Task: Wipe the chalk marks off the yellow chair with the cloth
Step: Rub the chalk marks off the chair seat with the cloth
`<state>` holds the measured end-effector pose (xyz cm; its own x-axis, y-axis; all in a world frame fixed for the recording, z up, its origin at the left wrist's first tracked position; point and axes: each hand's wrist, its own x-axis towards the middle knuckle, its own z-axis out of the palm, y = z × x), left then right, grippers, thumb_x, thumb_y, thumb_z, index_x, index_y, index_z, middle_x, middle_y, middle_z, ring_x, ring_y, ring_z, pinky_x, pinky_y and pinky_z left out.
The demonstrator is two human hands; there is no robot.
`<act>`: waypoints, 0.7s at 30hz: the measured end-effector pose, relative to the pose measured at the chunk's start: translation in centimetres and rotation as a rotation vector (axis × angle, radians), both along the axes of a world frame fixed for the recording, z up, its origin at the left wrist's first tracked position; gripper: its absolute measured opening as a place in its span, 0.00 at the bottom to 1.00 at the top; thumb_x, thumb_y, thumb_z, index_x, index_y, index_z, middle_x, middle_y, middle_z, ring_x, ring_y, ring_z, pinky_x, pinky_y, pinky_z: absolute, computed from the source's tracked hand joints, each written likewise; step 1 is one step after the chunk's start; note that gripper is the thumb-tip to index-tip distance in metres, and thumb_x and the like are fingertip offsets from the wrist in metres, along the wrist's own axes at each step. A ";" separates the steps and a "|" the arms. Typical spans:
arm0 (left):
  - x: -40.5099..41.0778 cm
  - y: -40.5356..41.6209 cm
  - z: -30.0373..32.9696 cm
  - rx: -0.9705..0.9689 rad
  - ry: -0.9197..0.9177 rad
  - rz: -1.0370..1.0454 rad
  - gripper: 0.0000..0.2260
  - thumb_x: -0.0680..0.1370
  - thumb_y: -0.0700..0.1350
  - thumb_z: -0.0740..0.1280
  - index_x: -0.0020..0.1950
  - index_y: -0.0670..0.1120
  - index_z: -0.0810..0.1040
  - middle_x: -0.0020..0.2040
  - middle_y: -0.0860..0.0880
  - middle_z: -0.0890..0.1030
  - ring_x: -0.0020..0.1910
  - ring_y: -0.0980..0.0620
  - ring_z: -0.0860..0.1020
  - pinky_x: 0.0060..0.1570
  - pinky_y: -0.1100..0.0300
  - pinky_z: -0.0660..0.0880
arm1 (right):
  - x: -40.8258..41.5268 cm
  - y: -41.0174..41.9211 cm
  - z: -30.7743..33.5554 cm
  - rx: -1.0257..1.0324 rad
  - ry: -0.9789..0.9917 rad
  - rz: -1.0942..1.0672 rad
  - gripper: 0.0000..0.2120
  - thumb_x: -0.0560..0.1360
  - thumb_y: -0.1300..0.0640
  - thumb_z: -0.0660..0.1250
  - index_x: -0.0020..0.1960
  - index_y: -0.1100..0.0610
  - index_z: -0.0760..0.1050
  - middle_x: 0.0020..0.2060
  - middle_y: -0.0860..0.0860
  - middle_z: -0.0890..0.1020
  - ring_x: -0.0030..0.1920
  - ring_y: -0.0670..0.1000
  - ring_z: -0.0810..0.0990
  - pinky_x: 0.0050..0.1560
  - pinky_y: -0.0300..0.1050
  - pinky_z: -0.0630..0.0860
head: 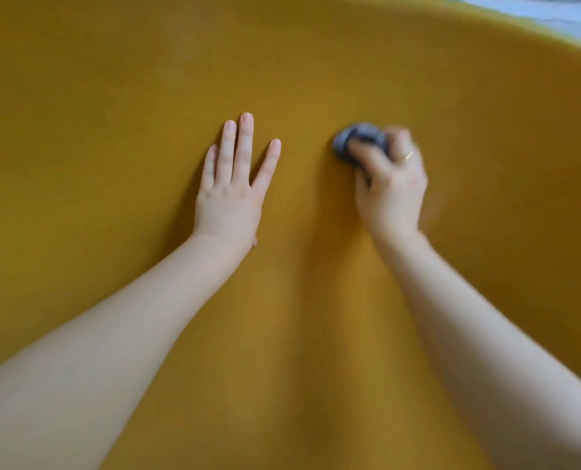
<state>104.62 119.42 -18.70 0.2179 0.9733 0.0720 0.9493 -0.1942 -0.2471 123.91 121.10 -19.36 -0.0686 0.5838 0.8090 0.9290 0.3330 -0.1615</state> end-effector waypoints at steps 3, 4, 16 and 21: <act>0.4 -0.3 0.2 0.027 -0.062 0.012 0.50 0.73 0.48 0.71 0.74 0.47 0.30 0.73 0.37 0.31 0.73 0.38 0.35 0.72 0.48 0.42 | -1.9 -4.2 -5.5 -0.203 -0.019 0.052 0.17 0.64 0.71 0.69 0.49 0.57 0.81 0.48 0.59 0.78 0.35 0.60 0.75 0.33 0.46 0.75; 0.6 -0.6 0.2 0.032 -0.078 0.020 0.47 0.75 0.46 0.69 0.75 0.47 0.31 0.74 0.38 0.32 0.74 0.38 0.35 0.73 0.48 0.43 | -2.2 -5.3 -6.3 -0.272 -0.009 0.058 0.18 0.63 0.72 0.69 0.49 0.58 0.81 0.48 0.59 0.78 0.35 0.60 0.75 0.31 0.46 0.75; 1.0 -0.9 -0.2 0.006 0.045 -0.087 0.47 0.75 0.41 0.68 0.75 0.48 0.31 0.74 0.44 0.30 0.74 0.42 0.35 0.73 0.52 0.44 | 5.0 -0.3 6.2 -0.065 -0.035 -0.256 0.14 0.70 0.64 0.62 0.53 0.55 0.78 0.54 0.61 0.77 0.47 0.62 0.76 0.35 0.45 0.70; 1.0 -0.7 -0.3 0.027 0.023 -0.086 0.46 0.75 0.42 0.68 0.75 0.49 0.32 0.74 0.44 0.30 0.74 0.42 0.36 0.73 0.51 0.45 | 2.0 -5.0 -3.1 -0.240 -0.092 -0.052 0.17 0.65 0.69 0.65 0.50 0.57 0.80 0.49 0.61 0.78 0.38 0.61 0.76 0.28 0.47 0.75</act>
<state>105.60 118.68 -19.02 0.3021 0.9489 0.0915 0.9234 -0.2674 -0.2752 125.91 116.14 -22.49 -0.1001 0.7629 0.6387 0.9583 0.2467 -0.1445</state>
